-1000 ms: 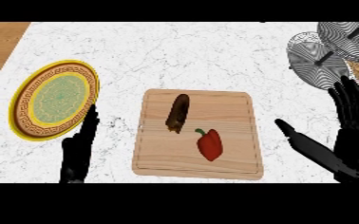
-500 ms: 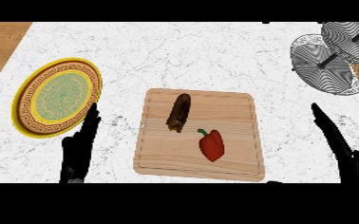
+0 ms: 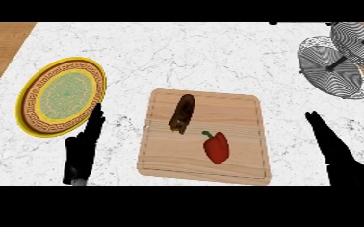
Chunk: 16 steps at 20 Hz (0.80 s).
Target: Pick the bell pepper from the cutting board and place it in the tiered basket
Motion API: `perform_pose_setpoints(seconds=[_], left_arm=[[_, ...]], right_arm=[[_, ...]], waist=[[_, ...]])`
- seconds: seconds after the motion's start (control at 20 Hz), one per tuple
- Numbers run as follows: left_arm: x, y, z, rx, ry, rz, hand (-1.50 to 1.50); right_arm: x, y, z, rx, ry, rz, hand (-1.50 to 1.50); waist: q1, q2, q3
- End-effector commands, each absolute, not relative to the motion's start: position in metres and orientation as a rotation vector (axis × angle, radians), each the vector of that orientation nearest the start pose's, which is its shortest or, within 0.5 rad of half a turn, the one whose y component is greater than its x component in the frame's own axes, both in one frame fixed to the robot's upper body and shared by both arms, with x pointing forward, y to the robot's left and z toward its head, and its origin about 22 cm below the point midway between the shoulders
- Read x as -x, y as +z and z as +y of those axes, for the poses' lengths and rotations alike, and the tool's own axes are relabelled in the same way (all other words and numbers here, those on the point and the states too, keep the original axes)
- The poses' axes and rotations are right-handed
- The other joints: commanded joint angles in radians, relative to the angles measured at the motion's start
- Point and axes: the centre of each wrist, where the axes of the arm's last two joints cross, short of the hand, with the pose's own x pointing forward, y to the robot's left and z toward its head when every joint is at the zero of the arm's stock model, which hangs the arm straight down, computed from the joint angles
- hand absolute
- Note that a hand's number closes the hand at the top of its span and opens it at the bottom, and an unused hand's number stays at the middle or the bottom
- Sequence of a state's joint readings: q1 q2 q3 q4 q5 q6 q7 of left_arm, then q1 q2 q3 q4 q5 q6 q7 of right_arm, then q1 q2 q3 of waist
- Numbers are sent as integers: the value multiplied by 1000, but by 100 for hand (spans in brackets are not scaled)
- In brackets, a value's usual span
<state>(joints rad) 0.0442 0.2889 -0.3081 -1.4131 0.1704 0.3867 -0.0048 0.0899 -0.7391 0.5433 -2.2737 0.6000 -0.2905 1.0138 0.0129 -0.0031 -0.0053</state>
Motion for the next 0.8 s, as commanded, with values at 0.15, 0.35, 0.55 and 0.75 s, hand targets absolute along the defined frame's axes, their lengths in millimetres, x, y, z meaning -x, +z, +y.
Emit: perform_pose_setpoints(seconds=[0.15, 0.35, 0.55, 0.75], left_arm=[[-208, -57, 229, -233, -27, -1309, 0], [-208, -53, 233, -234, -44, -1311, 0], [-209, -58, 240, -252, -27, -1300, 0], [-193, -59, 229, -246, -30, -1293, 0]], right_arm=[[-162, 122, -148, 968, 668, -1115, -150], [-168, 104, -123, 1025, 770, -1034, -150], [-179, 93, -100, 1047, 803, -927, -150], [-192, 89, -86, 1028, 805, -868, -150]], waist=[[12, 4, 1], [6, 3, 2], [4, 4, 1], [4, 2, 3]])
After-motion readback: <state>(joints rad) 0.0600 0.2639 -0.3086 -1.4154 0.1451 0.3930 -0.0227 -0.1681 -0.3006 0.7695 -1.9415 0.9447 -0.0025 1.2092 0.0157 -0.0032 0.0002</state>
